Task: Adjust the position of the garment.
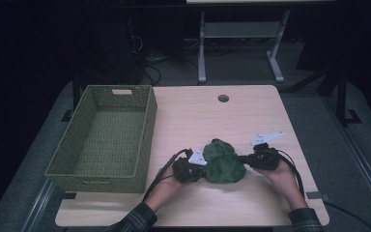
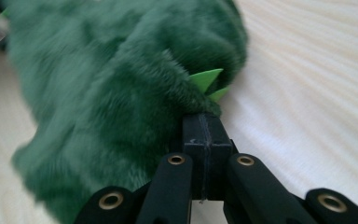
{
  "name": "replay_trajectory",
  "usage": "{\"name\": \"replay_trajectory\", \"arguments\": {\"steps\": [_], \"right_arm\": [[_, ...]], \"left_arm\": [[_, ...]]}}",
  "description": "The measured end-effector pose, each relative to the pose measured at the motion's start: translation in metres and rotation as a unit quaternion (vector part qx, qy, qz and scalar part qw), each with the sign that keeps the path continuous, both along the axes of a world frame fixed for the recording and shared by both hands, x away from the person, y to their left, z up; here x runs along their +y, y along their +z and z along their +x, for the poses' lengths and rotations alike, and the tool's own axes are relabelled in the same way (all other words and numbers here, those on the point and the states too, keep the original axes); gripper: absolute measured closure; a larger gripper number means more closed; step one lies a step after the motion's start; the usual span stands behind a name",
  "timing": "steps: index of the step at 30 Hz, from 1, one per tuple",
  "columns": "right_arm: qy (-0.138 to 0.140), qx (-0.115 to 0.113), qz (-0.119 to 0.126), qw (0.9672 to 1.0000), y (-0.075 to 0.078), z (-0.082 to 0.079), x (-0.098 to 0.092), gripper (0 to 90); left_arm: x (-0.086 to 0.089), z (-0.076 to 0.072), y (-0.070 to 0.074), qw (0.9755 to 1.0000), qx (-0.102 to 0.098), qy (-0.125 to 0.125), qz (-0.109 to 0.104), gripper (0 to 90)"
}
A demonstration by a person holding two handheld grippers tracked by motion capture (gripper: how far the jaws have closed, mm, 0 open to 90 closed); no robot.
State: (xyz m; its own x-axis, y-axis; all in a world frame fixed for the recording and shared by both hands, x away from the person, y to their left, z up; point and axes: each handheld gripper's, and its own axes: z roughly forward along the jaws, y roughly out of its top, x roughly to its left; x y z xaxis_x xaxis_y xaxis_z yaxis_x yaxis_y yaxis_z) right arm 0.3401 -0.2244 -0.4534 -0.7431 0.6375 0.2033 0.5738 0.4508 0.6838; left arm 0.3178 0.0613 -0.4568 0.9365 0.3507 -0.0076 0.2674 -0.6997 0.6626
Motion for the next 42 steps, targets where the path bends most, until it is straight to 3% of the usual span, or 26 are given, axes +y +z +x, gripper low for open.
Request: {"name": "replay_trajectory", "arguments": {"steps": [9, 16, 20, 25, 30, 32, 37, 42], "right_arm": [[0.013, 0.002, -0.011, 0.9999, 0.001, -0.028, 0.003, 90.0], [-0.006, -0.011, -0.006, 0.9999, 0.003, -0.037, -0.001, 86.8], [-0.035, -0.026, -0.003, 0.999, 0.003, -0.041, -0.013, 77.1], [-0.08, -0.035, -0.011, 0.9961, -0.003, -0.049, -0.033, 52.5], [-0.123, -0.045, -0.021, 0.9912, -0.01, -0.06, -0.053, 31.2], [-0.132, -0.057, -0.026, 0.9893, -0.011, -0.062, -0.056, 22.1], [-0.151, -0.057, -0.041, 0.9861, -0.018, -0.061, -0.057, 1.3], [-0.159, -0.052, -0.069, 0.9834, -0.029, -0.057, -0.053, 0.0]], "left_arm": [[0.012, 0.008, 0.002, 0.9999, 0.002, 0.011, 0.0, 88.4], [0.021, 0.011, 0.005, 0.9998, 0.002, 0.017, -0.001, 85.0], [0.028, 0.006, 0.009, 0.9998, 0.0, 0.02, -0.003, 75.2], [0.031, -0.001, 0.017, 0.9998, -0.005, 0.021, -0.001, 58.2], [0.029, -0.002, 0.024, 0.9998, -0.011, 0.017, 0.001, 40.9], [0.027, -0.001, 0.026, 0.9999, -0.008, 0.011, -0.003, 33.6], [0.023, 0.0, 0.032, 0.9999, -0.014, -0.002, -0.001, 22.8], [0.019, 0.007, 0.042, 0.9997, -0.015, -0.012, -0.016, 17.7]]}}
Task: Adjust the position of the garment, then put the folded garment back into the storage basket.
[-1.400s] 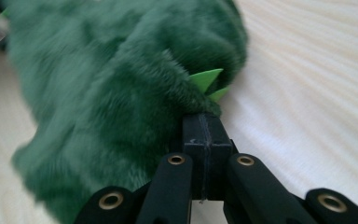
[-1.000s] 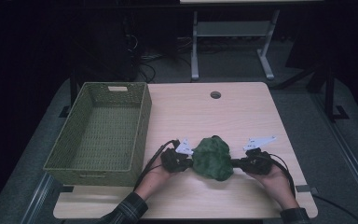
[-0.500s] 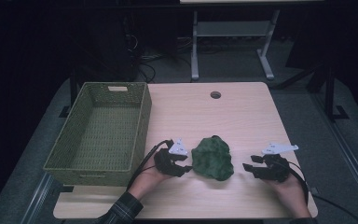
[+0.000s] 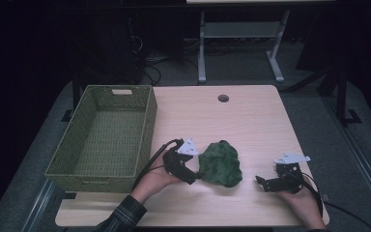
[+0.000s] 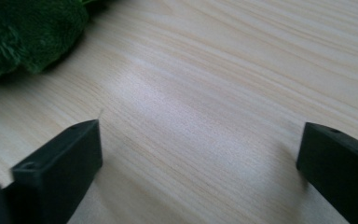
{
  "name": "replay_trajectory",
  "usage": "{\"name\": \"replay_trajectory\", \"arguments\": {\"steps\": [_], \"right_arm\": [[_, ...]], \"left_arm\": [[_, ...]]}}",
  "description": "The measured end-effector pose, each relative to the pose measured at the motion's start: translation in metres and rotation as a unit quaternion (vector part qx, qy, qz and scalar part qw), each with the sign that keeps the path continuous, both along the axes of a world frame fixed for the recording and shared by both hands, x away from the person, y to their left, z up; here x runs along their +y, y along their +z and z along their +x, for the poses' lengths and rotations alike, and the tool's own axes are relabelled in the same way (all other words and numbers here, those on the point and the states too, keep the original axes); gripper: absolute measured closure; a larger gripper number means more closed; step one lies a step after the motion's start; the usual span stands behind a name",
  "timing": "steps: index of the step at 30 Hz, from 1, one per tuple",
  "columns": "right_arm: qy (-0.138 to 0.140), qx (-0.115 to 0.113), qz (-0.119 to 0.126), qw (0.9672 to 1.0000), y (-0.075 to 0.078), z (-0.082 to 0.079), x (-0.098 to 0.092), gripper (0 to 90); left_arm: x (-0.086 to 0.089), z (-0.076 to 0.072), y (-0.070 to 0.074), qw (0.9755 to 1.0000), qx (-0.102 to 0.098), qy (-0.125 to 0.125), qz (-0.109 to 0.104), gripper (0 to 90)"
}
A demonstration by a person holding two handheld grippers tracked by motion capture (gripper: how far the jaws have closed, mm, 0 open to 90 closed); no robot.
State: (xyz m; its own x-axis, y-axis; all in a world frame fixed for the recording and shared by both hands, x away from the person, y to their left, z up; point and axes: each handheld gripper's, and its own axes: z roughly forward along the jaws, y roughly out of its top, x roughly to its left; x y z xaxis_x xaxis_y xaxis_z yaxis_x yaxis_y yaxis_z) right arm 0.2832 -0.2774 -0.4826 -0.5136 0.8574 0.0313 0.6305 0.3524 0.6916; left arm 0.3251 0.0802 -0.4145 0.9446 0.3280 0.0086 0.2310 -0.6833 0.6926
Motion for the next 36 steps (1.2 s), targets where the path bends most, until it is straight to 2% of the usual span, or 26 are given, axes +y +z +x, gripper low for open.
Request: {"name": "replay_trajectory", "arguments": {"steps": [6, 11, 13, 17, 24, 36], "right_arm": [[-0.001, -0.004, 0.001, 1.0, -0.001, 0.0, 0.001, 0.0], [-0.001, -0.004, 0.002, 1.0, -0.001, 0.0, 0.001, 0.0], [0.0, -0.005, 0.001, 1.0, -0.001, 0.001, 0.001, 0.0], [0.001, -0.005, 0.001, 1.0, -0.001, 0.001, 0.001, 0.0], [0.003, -0.005, 0.0, 1.0, -0.001, 0.001, 0.001, 0.0], [0.004, -0.005, 0.0, 1.0, -0.001, 0.001, 0.001, 0.0]], "left_arm": [[-0.013, 0.011, 0.006, 0.9998, -0.006, -0.013, -0.013, 15.0], [-0.023, 0.018, 0.002, 0.9995, 0.002, -0.026, -0.018, 13.7], [-0.027, 0.021, -0.001, 0.9992, 0.005, -0.038, -0.008, 13.5], [-0.034, 0.026, -0.01, 0.999, 0.013, -0.042, -0.011, 13.5], [-0.047, 0.031, -0.027, 0.9979, 0.031, -0.057, 0.008, 13.0], [-0.056, 0.031, -0.046, 0.9966, 0.027, -0.069, 0.037, 12.6]]}}
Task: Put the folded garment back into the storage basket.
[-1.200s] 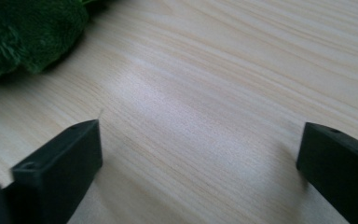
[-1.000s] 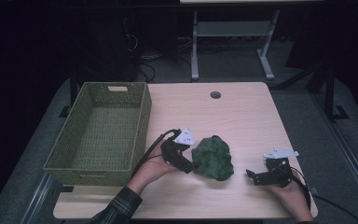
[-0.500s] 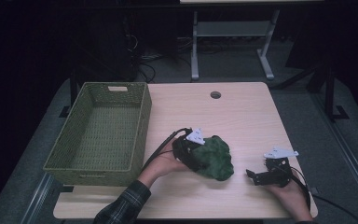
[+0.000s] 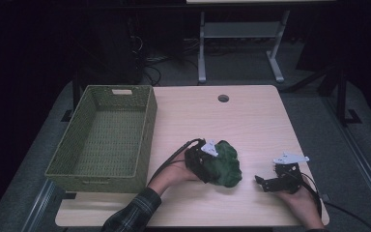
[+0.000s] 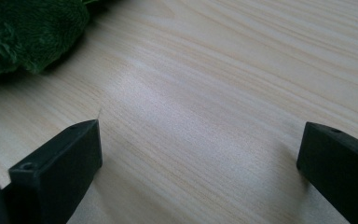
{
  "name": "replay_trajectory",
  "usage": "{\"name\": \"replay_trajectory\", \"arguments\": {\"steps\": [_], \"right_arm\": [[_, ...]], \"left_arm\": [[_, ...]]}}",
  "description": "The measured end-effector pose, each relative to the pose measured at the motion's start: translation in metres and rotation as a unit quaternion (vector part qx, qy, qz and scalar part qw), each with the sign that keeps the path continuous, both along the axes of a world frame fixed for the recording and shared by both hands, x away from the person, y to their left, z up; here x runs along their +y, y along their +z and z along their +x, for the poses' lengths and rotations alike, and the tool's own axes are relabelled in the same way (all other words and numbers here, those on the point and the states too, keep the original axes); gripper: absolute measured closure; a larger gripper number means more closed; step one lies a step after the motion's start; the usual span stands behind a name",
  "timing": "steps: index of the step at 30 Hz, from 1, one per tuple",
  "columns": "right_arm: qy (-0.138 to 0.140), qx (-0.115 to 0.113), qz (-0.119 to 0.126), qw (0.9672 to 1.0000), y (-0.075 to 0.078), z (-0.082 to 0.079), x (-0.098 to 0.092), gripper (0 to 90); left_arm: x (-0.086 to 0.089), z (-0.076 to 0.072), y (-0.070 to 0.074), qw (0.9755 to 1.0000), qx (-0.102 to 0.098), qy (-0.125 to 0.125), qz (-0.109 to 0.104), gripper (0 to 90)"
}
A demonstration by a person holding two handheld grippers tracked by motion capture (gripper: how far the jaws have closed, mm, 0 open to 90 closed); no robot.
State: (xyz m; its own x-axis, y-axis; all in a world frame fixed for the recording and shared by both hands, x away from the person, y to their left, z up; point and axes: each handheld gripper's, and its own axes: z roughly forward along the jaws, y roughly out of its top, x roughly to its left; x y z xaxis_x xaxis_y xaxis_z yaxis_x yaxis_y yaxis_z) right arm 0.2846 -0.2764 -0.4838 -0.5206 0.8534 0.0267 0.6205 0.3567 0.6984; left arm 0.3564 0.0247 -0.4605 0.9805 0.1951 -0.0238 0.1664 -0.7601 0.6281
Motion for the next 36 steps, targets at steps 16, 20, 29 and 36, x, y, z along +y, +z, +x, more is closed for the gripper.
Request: {"name": "replay_trajectory", "arguments": {"steps": [16, 20, 29, 36], "right_arm": [[0.001, 0.0, 0.0, 1.0, 0.0, 0.0, 0.0, 0.0], [0.001, 0.0, 0.0, 1.0, 0.0, 0.0, 0.0, 0.0], [0.0, 0.0, 0.0, 1.0, 0.0, 0.0, 0.0, 0.0], [0.0, 0.0, 0.0, 1.0, 0.0, 0.0, 0.0, 0.0]], "left_arm": [[0.008, -0.003, -0.005, 0.9999, -0.006, -0.006, -0.014, 30.4], [0.011, -0.003, -0.004, 0.9998, -0.001, -0.004, -0.021, 48.5], [0.016, -0.002, -0.005, 0.9992, 0.011, -0.001, -0.039, 66.1], [0.013, -0.004, 0.001, 0.9998, 0.003, -0.002, -0.021, 66.4]]}}
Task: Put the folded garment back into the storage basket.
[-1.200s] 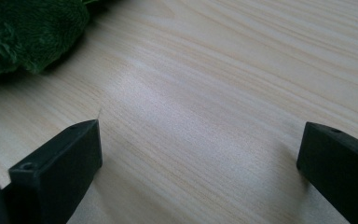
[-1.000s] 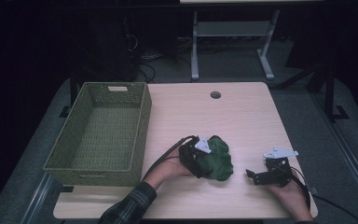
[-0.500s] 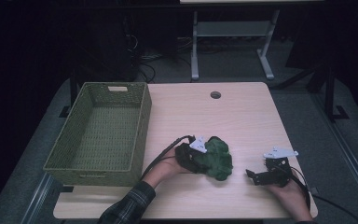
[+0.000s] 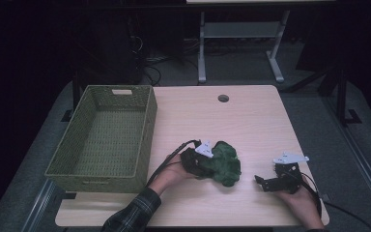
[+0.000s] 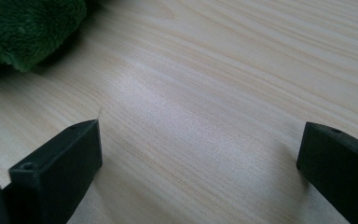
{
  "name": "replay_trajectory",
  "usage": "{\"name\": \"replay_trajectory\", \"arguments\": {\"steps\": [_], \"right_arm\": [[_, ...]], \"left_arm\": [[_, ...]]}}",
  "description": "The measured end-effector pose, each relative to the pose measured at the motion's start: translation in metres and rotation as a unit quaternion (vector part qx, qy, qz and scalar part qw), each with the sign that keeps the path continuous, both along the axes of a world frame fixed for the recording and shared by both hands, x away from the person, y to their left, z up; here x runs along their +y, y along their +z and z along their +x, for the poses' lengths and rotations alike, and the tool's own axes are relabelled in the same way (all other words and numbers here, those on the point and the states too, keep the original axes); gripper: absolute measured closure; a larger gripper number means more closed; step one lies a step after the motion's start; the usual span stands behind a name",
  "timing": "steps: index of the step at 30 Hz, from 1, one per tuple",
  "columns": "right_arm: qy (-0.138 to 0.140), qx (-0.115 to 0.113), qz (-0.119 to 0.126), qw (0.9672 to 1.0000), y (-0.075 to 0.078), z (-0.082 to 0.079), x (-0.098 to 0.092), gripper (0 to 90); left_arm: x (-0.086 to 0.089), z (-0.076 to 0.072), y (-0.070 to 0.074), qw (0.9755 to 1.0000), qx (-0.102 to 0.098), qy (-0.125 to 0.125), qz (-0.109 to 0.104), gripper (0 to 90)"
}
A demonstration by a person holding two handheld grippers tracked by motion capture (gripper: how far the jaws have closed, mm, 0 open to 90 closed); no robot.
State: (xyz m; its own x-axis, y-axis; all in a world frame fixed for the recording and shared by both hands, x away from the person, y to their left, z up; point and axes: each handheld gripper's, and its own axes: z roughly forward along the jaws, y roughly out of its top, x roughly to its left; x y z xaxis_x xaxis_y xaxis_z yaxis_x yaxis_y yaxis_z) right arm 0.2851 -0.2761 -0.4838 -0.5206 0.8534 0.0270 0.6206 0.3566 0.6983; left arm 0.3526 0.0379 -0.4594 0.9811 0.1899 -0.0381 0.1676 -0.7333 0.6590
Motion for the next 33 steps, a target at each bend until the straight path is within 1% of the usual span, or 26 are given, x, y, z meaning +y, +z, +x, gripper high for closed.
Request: {"name": "replay_trajectory", "arguments": {"steps": [5, 7, 9, 10, 11, 12, 13, 14, 16, 17, 19, 22, 25, 27, 29, 33], "right_arm": [[0.0, 0.0, 0.0, 1.0, 0.0, 0.0, 0.0, 0.0], [0.0, 0.0, 0.0, 1.0, 0.0, 0.0, 0.0, 0.0], [0.0, 0.0, 0.0, 1.0, 0.0, 0.0, 0.0, 0.0], [0.0, 0.0, 0.0, 1.0, 0.0, 0.0, 0.0, 0.0], [0.0, 0.0, 0.0, 1.0, 0.0, 0.0, 0.0, 0.0], [0.0, 0.0, 0.0, 1.0, 0.0, 0.0, 0.0, 0.0], [0.0, 0.0, 0.0, 1.0, 0.0, 0.0, 0.0, 0.0], [0.0, 0.0, 0.0, 1.0, 0.0, 0.0, 0.0, 0.0], [0.0, 0.0, 0.0, 1.0, 0.0, 0.0, 0.0, 0.0], [0.0, 0.0, 0.0, 1.0, 0.0, 0.0, 0.0, 0.0], [-0.001, 0.0, 0.0, 1.0, 0.0, 0.0, 0.0, 0.0], [0.0, 0.001, -0.001, 1.0, 0.0, 0.0, 0.0, 0.0], [0.001, 0.0, 0.0, 1.0, 0.0, 0.0, 0.0, 0.0], [0.001, 0.0, -0.001, 1.0, 0.0, 0.0, 0.0, 0.0], [0.001, 0.0, -0.001, 1.0, 0.0, 0.0, 0.0, 0.0], [0.001, 0.0, -0.001, 1.0, 0.0, 0.0, 0.0, 0.0]], "left_arm": [[0.0, -0.002, 0.005, 1.0, 0.005, 0.007, 0.001, 66.7], [0.0, -0.002, 0.008, 0.9999, 0.01, 0.008, -0.001, 66.7], [0.001, -0.002, 0.012, 0.9999, 0.012, 0.011, -0.006, 66.7], [0.002, -0.003, 0.016, 0.9997, 0.017, 0.016, -0.012, 66.8], [0.002, -0.003, 0.016, 0.9997, 0.017, 0.016, -0.012, 66.8], [0.004, -0.003, 0.022, 0.9997, 0.015, 0.018, -0.011, 66.8], [0.004, -0.004, 0.025, 0.9996, 0.013, 0.021, -0.015, 66.8], [0.006, -0.004, 0.029, 0.9996, 0.013, 0.022, -0.015, 66.8], [0.009, -0.004, 0.039, 0.9992, 0.016, 0.031, -0.021, 66.7], [0.011, -0.004, 0.043, 0.9992, 0.013, 0.03, -0.021, 66.7], [0.014, -0.004, 0.05, 0.9989, 0.013, 0.036, -0.027, 66.6], [0.02, -0.003, 0.062, 0.9985, 0.013, 0.046, -0.029, 66.6], [0.024, -0.003, 0.072, 0.9981, 0.012, 0.053, -0.027, 66.5], [0.029, -0.004, 0.082, 0.9982, 0.008, 0.055, -0.021, 66.5], [0.033, -0.004, 0.088, 0.9979, 0.011, 0.059, -0.026, 66.5], [0.043, -0.004, 0.101, 0.9974, 0.006, 0.067, -0.025, 66.4]]}}
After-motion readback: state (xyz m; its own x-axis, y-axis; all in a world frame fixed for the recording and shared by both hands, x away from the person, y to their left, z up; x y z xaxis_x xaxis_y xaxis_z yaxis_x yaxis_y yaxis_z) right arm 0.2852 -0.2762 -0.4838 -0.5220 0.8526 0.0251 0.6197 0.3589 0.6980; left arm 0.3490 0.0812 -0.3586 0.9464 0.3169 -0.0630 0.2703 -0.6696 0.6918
